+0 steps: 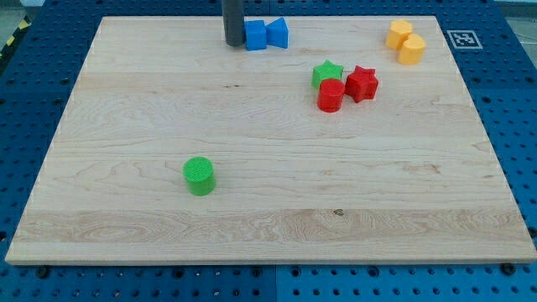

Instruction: Slightly push the green circle towards the right

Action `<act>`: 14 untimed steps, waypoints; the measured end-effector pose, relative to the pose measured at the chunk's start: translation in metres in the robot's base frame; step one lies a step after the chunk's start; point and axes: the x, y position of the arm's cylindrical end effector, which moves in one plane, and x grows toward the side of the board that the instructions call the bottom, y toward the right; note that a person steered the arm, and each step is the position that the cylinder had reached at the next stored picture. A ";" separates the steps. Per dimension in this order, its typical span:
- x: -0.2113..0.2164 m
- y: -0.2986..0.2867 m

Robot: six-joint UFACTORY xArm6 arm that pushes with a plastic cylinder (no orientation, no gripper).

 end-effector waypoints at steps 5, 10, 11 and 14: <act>0.089 -0.012; 0.173 -0.049; 0.213 -0.108; 0.280 -0.015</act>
